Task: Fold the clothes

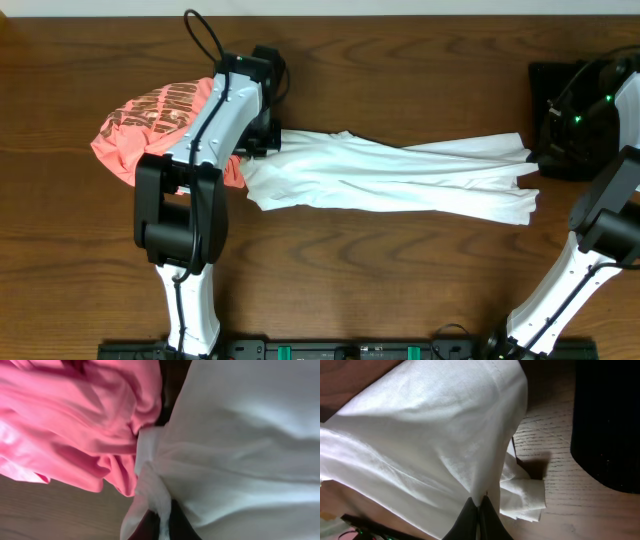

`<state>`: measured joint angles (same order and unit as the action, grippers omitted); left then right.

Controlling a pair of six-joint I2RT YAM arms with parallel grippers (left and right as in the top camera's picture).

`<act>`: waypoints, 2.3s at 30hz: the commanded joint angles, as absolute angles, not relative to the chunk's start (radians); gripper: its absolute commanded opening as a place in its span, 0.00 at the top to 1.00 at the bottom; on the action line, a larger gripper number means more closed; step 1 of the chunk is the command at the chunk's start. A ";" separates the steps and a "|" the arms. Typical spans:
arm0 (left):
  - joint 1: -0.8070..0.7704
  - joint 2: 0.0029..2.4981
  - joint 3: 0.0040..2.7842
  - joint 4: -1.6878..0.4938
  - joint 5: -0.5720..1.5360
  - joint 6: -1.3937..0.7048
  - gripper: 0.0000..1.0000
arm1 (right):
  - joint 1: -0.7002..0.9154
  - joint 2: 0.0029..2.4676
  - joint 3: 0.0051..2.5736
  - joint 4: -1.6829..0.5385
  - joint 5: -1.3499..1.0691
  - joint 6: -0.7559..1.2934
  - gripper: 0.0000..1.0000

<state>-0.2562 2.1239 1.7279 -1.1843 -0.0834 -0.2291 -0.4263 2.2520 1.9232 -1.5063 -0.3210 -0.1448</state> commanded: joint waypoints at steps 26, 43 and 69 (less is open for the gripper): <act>-0.253 1.913 1.719 -1.129 -0.142 -0.245 0.02 | -0.552 2.219 1.940 -1.522 -0.330 -0.169 0.59; -0.253 1.799 1.719 -1.053 -0.015 -0.244 0.02 | -0.353 2.214 1.939 -1.440 -0.126 -0.194 0.21; -0.253 1.799 1.719 -1.138 -0.016 -0.218 0.02 | -0.239 1.898 1.752 -1.370 -0.072 -0.002 0.01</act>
